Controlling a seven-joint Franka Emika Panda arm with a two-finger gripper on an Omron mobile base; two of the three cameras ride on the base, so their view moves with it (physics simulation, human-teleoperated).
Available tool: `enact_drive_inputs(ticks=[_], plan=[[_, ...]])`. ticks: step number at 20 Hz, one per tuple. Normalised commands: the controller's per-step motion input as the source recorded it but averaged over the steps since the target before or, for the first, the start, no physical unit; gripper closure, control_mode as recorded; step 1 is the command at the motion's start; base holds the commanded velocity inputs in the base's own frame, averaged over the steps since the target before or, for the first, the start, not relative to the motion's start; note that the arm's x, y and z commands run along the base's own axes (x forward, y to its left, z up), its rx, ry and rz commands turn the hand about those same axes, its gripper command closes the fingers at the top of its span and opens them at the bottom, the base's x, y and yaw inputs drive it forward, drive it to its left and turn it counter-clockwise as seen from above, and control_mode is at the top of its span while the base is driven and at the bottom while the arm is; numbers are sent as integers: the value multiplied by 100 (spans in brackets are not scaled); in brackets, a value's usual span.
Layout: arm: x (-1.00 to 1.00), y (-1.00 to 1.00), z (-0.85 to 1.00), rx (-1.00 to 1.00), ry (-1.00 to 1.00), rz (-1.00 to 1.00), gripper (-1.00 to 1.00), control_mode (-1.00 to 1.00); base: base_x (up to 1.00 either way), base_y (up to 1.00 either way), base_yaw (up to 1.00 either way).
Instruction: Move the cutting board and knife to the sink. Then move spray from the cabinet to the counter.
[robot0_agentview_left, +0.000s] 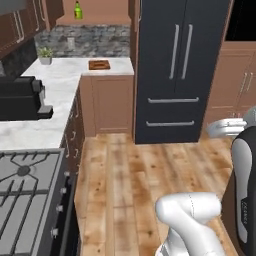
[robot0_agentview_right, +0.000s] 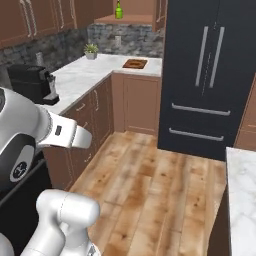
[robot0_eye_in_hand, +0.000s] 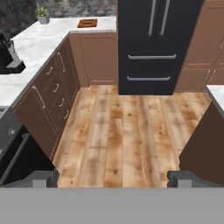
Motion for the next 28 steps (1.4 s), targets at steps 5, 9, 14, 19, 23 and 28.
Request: enact_drive_inputs(ticks=[5,9,14,19,23,28], plan=[[0,0,0,0,0,0,-100,100,100,0,0],[0,0,0,0,0,0,-100,100,100,23,0],[0,0,0,0,0,0,-100,100,100,26,0],[0,0,0,0,0,0,-100,100,100,37,0],[0,0,0,0,0,0,-100,100,100,49,0],[0,0,0,0,0,0,-100,100,100,23,0]])
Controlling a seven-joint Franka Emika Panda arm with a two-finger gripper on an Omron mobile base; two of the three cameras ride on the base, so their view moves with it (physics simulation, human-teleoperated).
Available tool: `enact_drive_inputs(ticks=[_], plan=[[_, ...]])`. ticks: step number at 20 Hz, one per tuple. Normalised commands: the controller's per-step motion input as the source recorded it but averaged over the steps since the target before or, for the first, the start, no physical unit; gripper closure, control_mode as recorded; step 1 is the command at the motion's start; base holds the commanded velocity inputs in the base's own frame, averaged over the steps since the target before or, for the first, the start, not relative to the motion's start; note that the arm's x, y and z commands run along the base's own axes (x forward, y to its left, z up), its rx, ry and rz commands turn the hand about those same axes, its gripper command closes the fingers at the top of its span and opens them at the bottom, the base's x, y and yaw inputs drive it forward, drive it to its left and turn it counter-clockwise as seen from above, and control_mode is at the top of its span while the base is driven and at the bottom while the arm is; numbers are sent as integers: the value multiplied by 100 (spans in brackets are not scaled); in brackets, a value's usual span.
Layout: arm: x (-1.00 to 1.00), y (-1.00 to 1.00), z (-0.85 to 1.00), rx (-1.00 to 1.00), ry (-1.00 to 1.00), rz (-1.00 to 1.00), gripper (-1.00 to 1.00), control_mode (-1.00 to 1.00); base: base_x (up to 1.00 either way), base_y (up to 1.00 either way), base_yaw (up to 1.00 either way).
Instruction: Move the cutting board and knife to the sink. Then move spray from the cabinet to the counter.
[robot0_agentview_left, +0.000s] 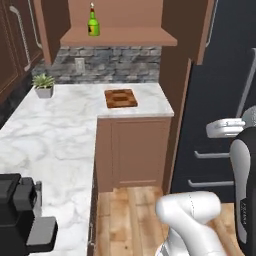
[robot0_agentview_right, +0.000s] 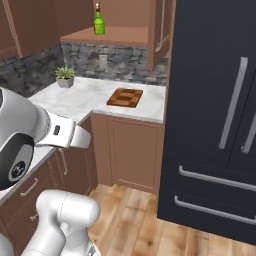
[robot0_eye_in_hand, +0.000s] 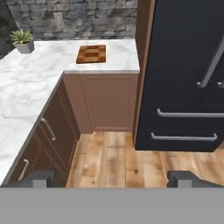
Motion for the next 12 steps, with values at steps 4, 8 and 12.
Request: enact_drive_inputs(ticks=[4,8,12], plan=[[0,0,0,0,0,0,-100,100,100,44,-8],[0,0,0,0,0,0,-100,100,100,40,-10],[0,0,0,0,0,0,-100,100,100,29,-11]])
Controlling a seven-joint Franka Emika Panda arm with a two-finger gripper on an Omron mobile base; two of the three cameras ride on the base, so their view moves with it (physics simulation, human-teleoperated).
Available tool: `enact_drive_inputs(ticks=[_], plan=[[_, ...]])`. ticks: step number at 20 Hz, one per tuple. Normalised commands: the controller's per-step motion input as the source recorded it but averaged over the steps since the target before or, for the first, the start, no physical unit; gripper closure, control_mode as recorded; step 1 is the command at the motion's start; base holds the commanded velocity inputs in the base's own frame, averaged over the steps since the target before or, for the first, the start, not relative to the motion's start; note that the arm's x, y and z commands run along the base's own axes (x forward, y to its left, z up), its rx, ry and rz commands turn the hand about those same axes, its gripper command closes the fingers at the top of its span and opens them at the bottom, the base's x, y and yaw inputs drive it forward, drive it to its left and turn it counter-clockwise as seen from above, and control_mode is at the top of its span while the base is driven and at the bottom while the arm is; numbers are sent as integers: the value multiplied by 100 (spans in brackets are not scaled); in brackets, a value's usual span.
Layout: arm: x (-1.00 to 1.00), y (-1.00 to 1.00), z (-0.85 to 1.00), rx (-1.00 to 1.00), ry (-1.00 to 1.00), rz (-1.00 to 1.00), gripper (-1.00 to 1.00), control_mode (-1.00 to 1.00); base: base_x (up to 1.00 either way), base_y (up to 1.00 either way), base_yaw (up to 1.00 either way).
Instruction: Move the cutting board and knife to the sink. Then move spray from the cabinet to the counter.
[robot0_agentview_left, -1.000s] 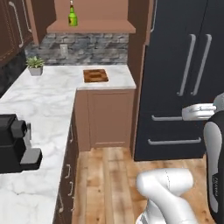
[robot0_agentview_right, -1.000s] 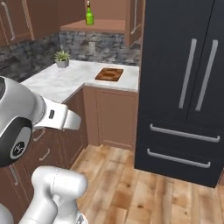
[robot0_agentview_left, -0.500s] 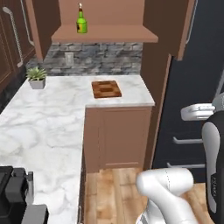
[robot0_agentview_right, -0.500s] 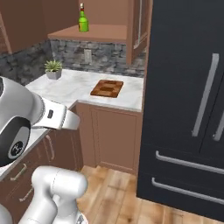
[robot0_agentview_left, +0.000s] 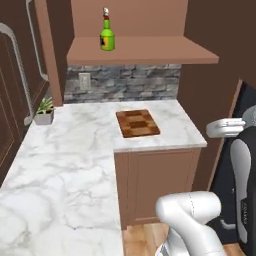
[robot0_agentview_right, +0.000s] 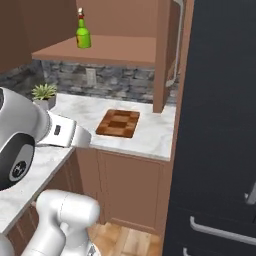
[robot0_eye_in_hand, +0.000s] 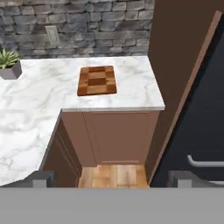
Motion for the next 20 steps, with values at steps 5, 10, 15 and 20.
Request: enact_drive_inputs(ticks=[5,10,15,20], plan=[[0,0,0,0,0,0,-100,100,100,16,-8],[0,0,0,0,0,0,-100,100,100,27,-6],[0,0,0,0,0,0,-100,100,54,67,-2],[0,0,0,0,0,0,-100,100,1,16,14]])
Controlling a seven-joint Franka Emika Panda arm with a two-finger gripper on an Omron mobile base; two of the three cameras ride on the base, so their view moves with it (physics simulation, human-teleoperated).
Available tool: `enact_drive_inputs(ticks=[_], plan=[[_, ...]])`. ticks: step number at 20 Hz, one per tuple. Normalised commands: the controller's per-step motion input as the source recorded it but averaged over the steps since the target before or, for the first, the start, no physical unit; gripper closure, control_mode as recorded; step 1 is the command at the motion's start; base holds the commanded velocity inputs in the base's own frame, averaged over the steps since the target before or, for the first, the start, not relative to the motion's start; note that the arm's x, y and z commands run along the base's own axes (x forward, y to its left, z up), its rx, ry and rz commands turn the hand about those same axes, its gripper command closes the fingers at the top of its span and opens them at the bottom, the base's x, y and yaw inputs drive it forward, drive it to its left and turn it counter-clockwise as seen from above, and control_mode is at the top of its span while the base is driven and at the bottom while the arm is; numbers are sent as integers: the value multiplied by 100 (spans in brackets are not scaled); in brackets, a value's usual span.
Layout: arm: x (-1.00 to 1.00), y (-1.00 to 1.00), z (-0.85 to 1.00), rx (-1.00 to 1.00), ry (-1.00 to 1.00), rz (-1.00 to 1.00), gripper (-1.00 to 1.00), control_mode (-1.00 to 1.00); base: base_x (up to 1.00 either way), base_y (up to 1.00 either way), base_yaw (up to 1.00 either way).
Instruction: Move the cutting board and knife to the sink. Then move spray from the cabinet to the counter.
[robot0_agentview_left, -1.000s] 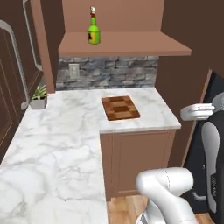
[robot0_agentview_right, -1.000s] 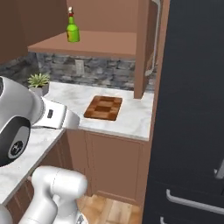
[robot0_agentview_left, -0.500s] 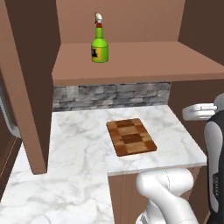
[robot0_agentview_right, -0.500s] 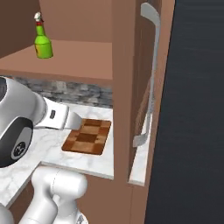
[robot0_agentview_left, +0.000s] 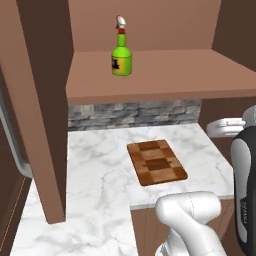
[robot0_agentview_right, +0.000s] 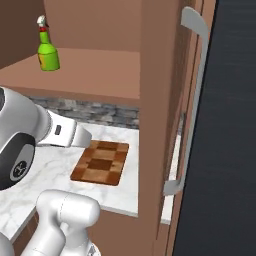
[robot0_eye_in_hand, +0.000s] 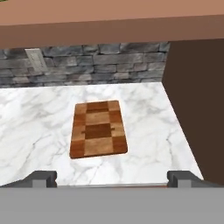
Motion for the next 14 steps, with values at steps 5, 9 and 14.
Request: enact_drive_inputs(ticks=[5,9,14], plan=[[0,0,0,0,0,0,-100,100,-31,8,21],[0,0,0,0,0,0,-100,100,-82,0,-3],[0,0,0,0,0,0,-100,100,-42,8,-2]])
